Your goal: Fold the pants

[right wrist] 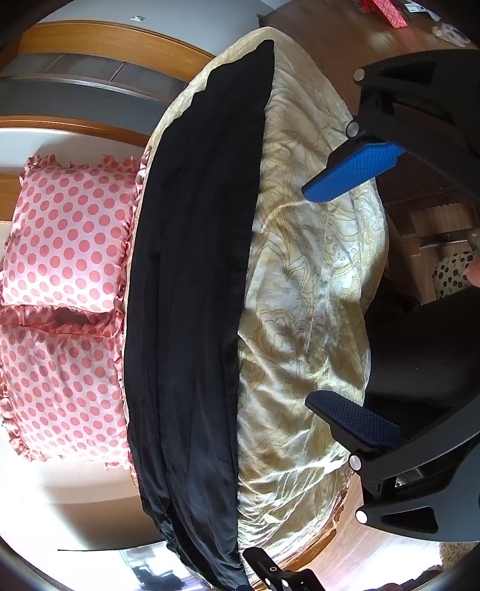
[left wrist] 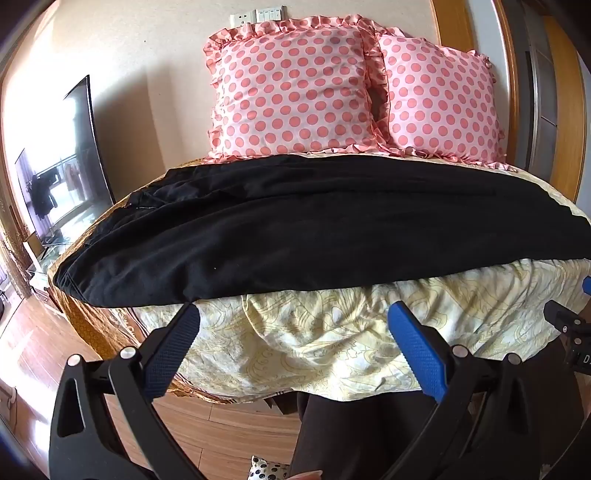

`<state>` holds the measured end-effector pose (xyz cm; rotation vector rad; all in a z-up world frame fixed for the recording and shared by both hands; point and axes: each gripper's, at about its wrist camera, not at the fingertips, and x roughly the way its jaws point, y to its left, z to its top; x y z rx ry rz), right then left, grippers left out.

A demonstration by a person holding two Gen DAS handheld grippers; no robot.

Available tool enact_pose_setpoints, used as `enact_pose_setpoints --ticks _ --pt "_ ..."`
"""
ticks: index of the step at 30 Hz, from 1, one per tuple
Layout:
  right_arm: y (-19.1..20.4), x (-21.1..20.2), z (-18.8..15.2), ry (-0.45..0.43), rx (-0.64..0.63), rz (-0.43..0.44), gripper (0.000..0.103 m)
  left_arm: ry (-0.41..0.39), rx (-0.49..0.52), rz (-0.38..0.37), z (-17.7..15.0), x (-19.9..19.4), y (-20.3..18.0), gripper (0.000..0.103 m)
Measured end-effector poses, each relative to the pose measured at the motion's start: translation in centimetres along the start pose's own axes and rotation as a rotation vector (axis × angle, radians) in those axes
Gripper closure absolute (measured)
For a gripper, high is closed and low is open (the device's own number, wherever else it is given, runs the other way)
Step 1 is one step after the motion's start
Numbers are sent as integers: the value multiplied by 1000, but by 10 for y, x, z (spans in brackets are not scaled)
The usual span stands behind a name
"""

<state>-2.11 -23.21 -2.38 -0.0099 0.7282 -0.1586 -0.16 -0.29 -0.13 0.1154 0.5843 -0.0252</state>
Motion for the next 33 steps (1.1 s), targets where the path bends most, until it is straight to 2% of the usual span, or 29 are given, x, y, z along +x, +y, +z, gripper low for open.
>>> enact_pose_setpoints --ticks 33 --pt "-3 3 0 5 10 -2 1 6 5 -1 -5 3 -4 2"
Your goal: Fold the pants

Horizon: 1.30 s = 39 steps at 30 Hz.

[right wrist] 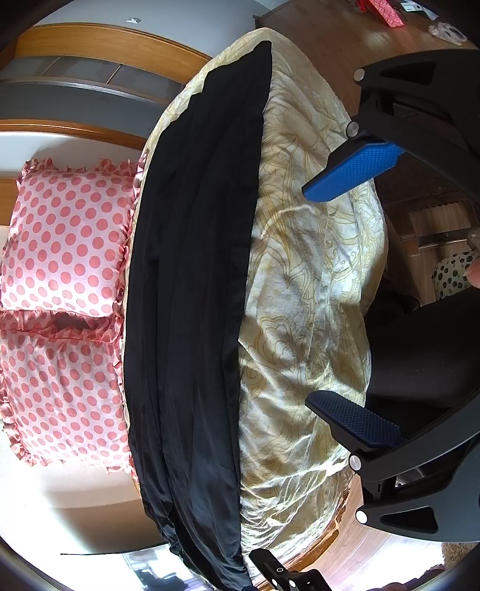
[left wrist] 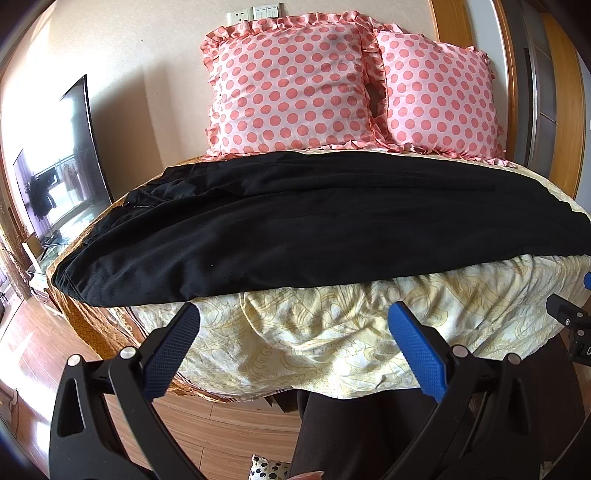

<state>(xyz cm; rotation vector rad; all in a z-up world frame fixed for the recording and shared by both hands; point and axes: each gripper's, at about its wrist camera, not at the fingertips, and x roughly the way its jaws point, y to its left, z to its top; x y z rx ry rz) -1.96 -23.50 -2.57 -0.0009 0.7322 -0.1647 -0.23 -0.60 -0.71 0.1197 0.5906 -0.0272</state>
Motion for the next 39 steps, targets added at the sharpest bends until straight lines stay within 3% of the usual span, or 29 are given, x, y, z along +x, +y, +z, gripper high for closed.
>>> enact_pose_setpoints --ticks 39 --pt "-3 3 0 3 5 5 1 13 7 -1 -12 8 -5 2"
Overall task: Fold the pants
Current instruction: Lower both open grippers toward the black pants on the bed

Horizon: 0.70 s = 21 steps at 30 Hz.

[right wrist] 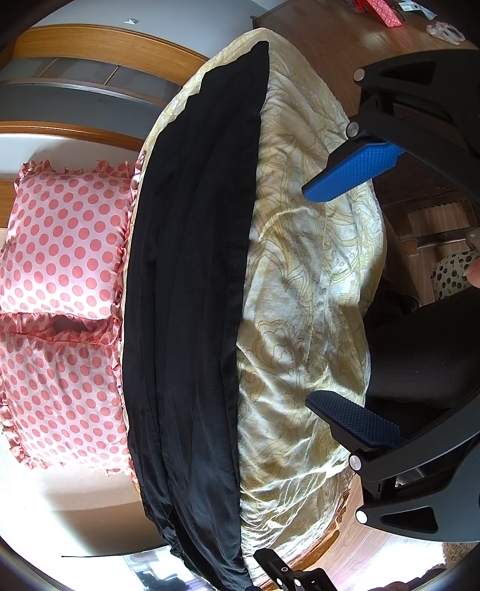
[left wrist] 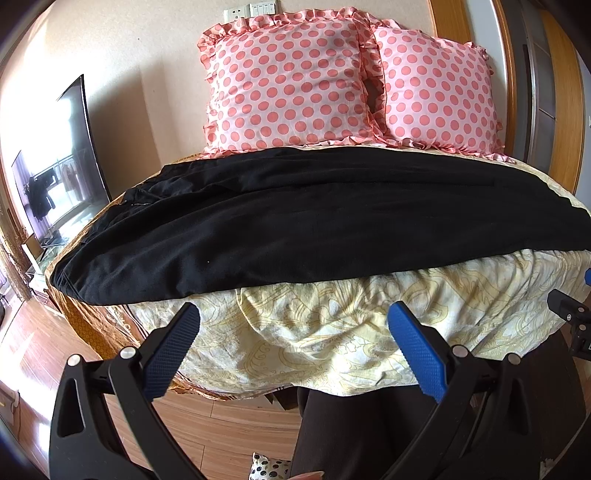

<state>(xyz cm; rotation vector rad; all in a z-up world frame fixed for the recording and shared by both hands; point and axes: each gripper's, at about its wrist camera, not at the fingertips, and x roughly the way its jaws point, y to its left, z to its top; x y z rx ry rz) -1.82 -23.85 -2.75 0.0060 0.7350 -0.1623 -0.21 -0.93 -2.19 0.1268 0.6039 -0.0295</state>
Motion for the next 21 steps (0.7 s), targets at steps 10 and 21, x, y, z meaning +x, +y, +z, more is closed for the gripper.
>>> enact_pose_setpoints --ticks 10,21 --pt "-10 2 4 -13 -1 -1 1 -24 -2 10 6 -2 3 2" --pt "-149 34 123 -78 299 28 1 -65 -172 -166 74 25 41 2"
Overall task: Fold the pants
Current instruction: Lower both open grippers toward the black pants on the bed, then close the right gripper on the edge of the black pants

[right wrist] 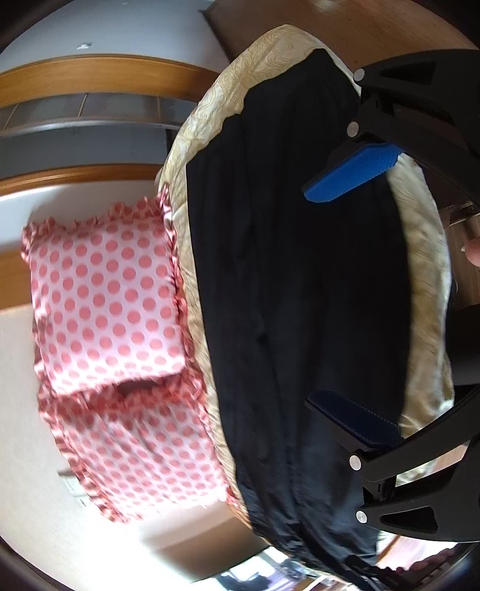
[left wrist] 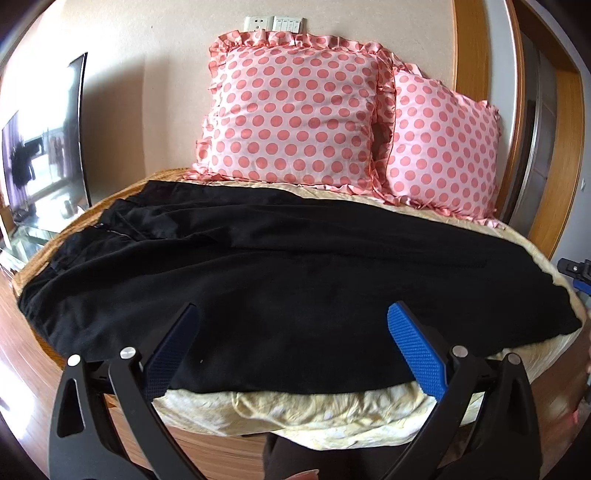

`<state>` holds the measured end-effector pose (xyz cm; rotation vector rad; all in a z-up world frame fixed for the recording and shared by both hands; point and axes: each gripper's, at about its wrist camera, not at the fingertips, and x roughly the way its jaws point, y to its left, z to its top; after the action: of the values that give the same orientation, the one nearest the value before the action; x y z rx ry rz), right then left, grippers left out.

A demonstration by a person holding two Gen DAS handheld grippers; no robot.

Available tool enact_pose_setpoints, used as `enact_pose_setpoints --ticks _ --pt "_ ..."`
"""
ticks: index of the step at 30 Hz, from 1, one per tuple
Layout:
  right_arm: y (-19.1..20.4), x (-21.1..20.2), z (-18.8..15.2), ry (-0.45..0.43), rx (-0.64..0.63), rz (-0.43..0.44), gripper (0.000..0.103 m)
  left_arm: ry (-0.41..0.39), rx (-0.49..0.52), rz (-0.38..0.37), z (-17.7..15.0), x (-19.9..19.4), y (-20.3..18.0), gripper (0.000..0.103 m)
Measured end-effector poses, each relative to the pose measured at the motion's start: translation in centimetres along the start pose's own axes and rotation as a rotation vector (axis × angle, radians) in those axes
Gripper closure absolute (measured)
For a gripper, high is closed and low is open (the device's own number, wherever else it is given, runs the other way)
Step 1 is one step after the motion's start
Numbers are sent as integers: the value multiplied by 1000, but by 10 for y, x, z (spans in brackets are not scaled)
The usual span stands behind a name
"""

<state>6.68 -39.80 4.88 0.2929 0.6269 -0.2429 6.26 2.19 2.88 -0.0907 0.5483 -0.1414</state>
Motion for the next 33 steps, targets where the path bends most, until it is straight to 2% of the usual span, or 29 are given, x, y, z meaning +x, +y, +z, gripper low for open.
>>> enact_pose_setpoints --ticks 3,7,12,13,15,21,25,28,30,31,33 --pt "-34 42 53 31 66 -65 1 14 -51 -61 18 18 5 2" --pt "-75 116 119 150 122 -191 3 18 -41 -68 34 40 2 2" --pt "-112 193 160 280 230 -274 29 45 -32 -98 46 67 -5 2" --pt "-117 207 164 307 244 -297 31 55 -36 -106 46 72 -6 2" --pt "-125 235 168 353 269 -355 44 67 -38 -107 47 82 -7 2" --pt "-144 278 170 402 432 -411 46 68 -25 -99 48 99 -8 2" --pt "-141 294 169 417 418 -496 48 83 -14 -120 48 106 -7 2" --pt "-133 297 167 413 346 -551 62 99 9 -124 47 110 -6 2" --pt "-132 294 164 394 333 -537 86 115 3 -137 46 111 -4 2" --pt "-134 290 161 379 331 -533 93 121 -2 -143 45 112 -3 2" --pt "-137 279 156 354 349 -489 99 119 -10 -143 44 111 0 2"
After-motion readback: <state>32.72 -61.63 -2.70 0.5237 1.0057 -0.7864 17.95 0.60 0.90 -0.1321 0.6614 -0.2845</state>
